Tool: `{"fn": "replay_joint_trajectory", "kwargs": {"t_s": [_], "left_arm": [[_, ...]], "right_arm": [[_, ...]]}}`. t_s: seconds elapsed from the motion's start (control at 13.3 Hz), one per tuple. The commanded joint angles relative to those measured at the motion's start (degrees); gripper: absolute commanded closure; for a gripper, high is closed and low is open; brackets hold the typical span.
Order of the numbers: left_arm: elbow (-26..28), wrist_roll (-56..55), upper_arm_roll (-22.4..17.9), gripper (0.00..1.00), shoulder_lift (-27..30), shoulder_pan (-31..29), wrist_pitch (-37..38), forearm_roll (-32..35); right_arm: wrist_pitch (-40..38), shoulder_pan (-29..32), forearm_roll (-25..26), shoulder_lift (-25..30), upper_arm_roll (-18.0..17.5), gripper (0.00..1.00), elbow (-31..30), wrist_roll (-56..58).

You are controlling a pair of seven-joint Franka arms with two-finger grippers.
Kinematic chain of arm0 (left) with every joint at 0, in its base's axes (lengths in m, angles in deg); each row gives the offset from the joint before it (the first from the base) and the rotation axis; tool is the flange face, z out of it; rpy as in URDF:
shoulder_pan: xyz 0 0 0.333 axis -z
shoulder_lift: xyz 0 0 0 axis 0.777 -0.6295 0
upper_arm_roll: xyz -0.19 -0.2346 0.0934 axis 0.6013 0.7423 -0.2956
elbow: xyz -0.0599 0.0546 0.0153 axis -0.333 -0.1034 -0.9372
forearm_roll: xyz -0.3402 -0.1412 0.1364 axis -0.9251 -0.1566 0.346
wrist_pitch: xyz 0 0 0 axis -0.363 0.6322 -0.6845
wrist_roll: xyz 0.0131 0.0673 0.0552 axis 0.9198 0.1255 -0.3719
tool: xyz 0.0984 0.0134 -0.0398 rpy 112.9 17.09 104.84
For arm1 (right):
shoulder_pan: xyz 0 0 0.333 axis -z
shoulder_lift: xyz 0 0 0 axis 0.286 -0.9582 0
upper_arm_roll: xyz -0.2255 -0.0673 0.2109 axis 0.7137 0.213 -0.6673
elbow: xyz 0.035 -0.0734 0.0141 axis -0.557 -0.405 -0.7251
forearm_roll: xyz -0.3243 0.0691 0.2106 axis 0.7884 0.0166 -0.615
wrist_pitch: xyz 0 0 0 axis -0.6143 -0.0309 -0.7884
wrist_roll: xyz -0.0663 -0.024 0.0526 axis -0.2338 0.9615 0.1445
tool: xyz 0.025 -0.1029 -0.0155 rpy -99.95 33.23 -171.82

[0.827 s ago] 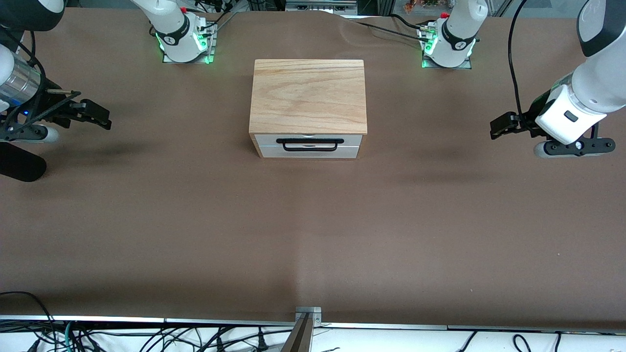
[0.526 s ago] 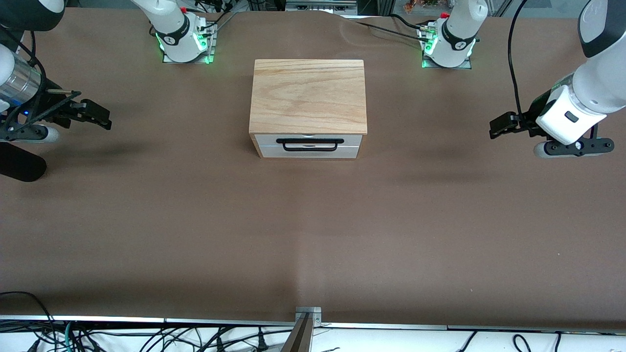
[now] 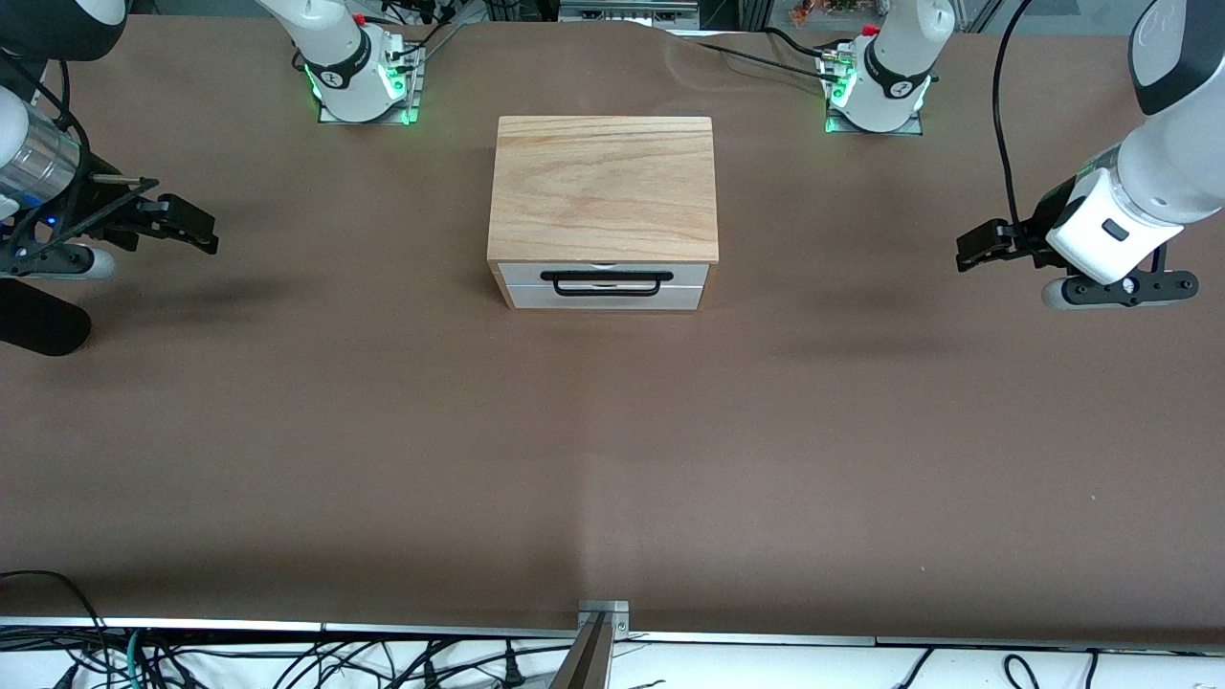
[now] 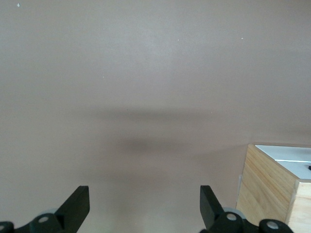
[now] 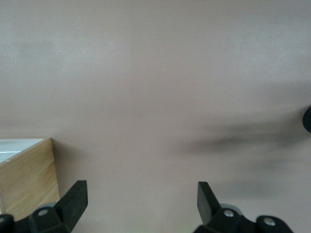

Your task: Pull top drawer with both arms simultaneously

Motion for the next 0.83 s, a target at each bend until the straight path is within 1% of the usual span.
{"fn": "replay_joint_trajectory", "kwargs": {"t_s": [0.0,0.3,0.45,0.6,0.75], "left_arm": [[1.65,-0.3,0.6,0.0,1.06,-0.74,-1.28,-1.21],[1.65,-0.22,0.6,0.0,0.8,-0.74,-1.45,-1.29],[1.65,0.22,0.43,0.0,0.19,-0.83,-1.98,-3.83],[1.65,0.48,0.43,0.0,-0.26,-0.83,-3.64,-3.93],[1.74,0.66,0.34,0.0,-1.31,-0.83,-5.49,-3.93]], "right_arm": [[-0.12,0.04,-0.4,0.49,-0.08,0.0,-0.09,0.63],[-0.21,0.04,-0.67,0.4,-0.08,0.0,-0.08,0.63],[-0.21,0.12,-0.67,0.4,-0.08,0.0,-0.08,0.63],[-0.3,0.04,-0.84,0.49,-0.08,0.0,-0.08,0.55],[-0.3,0.04,-0.93,0.58,-1.13,0.0,-0.08,0.19]]}}
